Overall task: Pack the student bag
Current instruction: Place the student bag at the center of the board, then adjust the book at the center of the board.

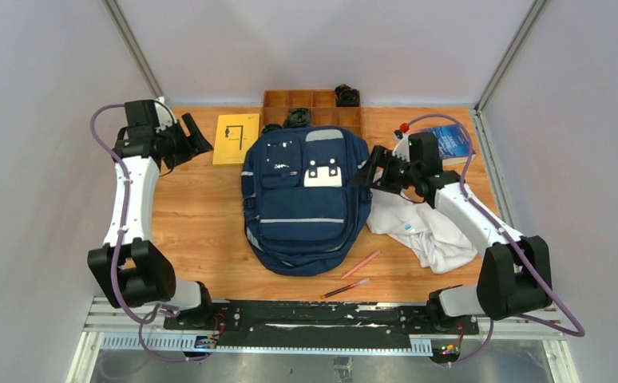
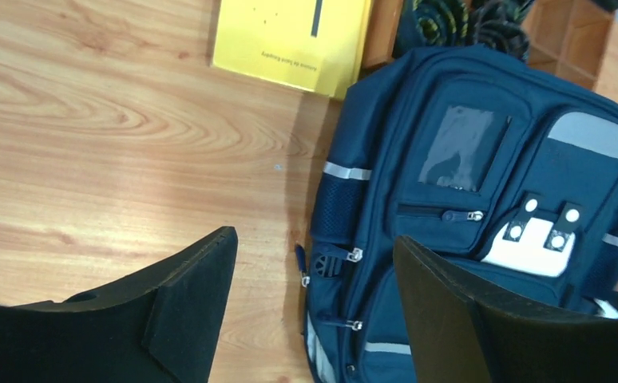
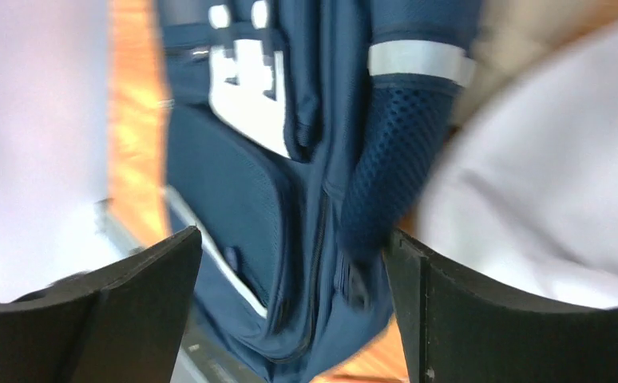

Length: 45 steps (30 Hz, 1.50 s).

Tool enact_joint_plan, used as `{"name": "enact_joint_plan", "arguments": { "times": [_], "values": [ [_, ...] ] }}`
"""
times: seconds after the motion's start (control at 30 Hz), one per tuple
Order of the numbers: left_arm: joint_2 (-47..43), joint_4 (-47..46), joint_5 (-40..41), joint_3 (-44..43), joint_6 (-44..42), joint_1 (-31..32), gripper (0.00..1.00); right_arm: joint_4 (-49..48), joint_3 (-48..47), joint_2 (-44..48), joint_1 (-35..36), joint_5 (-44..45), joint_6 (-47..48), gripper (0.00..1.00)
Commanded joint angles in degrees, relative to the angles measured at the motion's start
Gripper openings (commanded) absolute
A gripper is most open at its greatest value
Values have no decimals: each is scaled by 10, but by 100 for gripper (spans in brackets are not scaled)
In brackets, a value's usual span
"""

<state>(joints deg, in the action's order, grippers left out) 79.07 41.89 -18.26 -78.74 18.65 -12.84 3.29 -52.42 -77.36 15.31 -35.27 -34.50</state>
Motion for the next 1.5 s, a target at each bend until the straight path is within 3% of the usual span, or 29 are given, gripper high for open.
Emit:
{"name": "enact_joint_plan", "arguments": {
  "times": [0.0, 0.2, 0.4, 0.6, 0.8, 1.07, 1.3, 1.47],
  "values": [
    [33, -42, 30, 9, -1, 19, 78, 243, -78, 7, -32, 234, 143, 88],
    [91, -102, 117, 18, -1, 27, 79, 278, -133, 14, -15, 279, 146, 87],
    [166, -230, 96, 39, 2, 28, 80, 268, -152, 22, 17, 283, 143, 87],
    [314, -245, 87, -75, 20, 40, 70, 252, -152, 2, 20, 256, 139, 86],
    [407, -238, 243, -183, -28, 91, 78, 249, -153, -39, 23, 232, 132, 85],
    [503, -285, 242, -329, 25, 112, 77, 250, -151, -69, 25, 221, 126, 85],
    [684, -251, 210, -599, 80, 113, 79, 257, -149, -88, 26, 212, 124, 84],
    [740, -302, 211, -629, 130, 113, 80, 256, -149, -115, 25, 196, 117, 84]
  ]
}}
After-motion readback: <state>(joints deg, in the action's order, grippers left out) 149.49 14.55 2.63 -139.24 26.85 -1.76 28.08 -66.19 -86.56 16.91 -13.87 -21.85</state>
